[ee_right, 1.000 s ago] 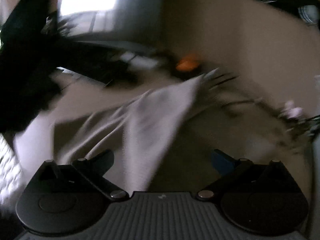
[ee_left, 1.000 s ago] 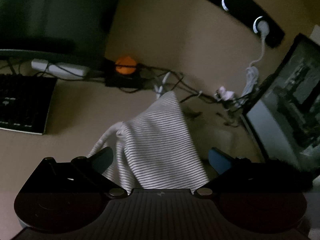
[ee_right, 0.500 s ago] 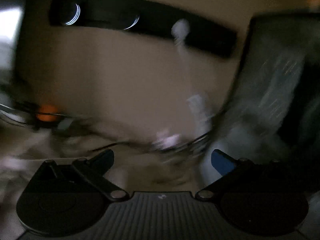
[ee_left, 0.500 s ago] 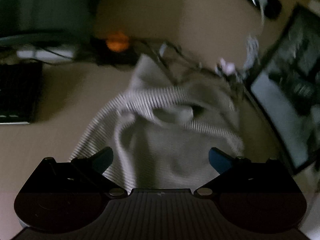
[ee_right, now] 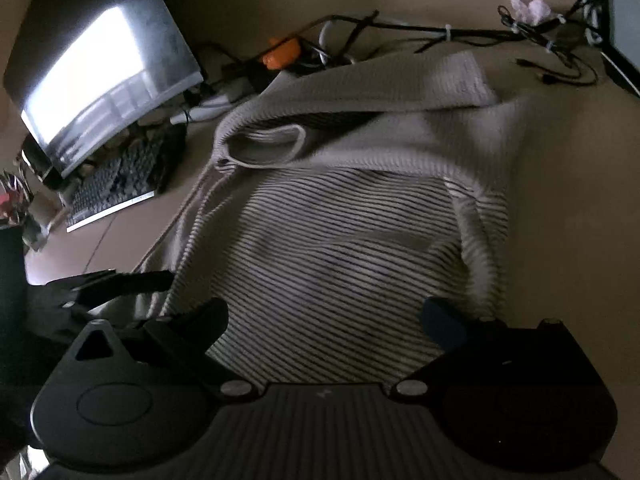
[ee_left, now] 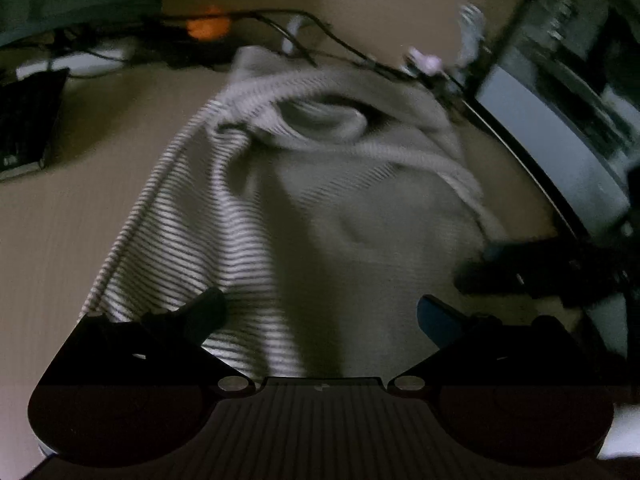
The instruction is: Fold clothes
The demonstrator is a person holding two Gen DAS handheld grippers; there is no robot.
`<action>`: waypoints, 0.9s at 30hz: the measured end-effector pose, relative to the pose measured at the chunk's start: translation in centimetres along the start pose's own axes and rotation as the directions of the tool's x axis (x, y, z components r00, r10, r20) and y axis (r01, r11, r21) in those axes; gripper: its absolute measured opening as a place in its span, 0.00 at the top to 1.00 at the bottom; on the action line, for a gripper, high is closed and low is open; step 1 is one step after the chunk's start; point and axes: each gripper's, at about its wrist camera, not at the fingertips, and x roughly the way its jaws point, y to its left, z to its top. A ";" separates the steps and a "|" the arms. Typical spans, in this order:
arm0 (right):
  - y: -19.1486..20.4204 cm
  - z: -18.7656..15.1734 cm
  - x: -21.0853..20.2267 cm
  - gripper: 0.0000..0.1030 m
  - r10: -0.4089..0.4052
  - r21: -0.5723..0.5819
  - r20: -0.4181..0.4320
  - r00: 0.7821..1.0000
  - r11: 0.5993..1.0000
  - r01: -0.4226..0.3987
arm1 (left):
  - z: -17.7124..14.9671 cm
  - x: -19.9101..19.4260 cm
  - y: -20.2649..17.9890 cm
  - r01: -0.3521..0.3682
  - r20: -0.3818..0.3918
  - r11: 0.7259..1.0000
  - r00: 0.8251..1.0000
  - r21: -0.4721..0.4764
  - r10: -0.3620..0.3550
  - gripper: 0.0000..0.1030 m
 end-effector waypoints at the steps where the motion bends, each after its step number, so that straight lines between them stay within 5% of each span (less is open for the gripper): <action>1: 0.1 -0.5 -0.4 0.00 -0.012 -0.021 -0.013 1.000 1.000 0.011 | -0.7 -0.4 -0.5 0.032 -0.021 0.999 0.999 -0.002 -0.032 0.00; 7: 0.0 -3.3 -2.6 0.00 -0.107 -0.129 -0.051 0.993 0.987 0.099 | -4.1 -2.9 -3.6 0.202 -0.137 0.979 0.969 -0.029 -0.204 0.00; 10: 0.4 -3.8 -2.2 0.00 -0.141 -0.144 -0.051 0.989 0.981 0.133 | -2.0 -4.0 -4.5 0.107 -0.036 0.993 0.994 0.056 -0.105 0.00; 11: 0.5 -3.9 -2.1 0.00 -0.149 -0.154 -0.048 0.988 0.978 0.140 | -0.8 -4.3 -5.0 0.014 0.029 0.993 0.999 0.119 -0.017 0.00; 13: 0.8 -4.1 -2.0 0.00 -0.164 -0.176 -0.043 0.986 0.972 0.154 | 1.4 -4.0 -6.2 -0.166 0.154 0.961 0.979 0.223 0.134 0.00; 15: 1.1 -4.3 -1.9 0.00 -0.179 -0.196 -0.038 0.983 0.966 0.168 | 3.4 -2.5 -7.2 -0.253 0.216 0.922 0.957 0.294 0.194 0.00; 19: 1.6 -4.8 -1.6 0.00 -0.208 -0.238 -0.026 0.978 0.951 0.196 | 6.4 2.6 -8.4 -0.345 0.222 0.838 0.936 0.424 0.273 0.00; 20: 1.8 -4.9 -1.5 0.00 -0.215 -0.248 -0.023 0.976 0.947 0.203 | 6.9 3.7 -8.5 -0.396 0.240 0.807 0.917 0.438 0.319 0.00; 23: 2.2 -5.0 -1.3 0.00 -0.241 -0.267 -0.022 0.970 0.937 0.227 | 8.7 2.1 -4.7 -0.545 0.307 0.785 0.832 0.294 0.463 0.00; 27: 2.8 -4.6 -0.7 0.00 -0.267 -0.264 -0.022 0.963 0.931 0.252 | 10.4 -1.0 1.7 -0.709 0.332 0.703 0.678 0.058 0.656 0.00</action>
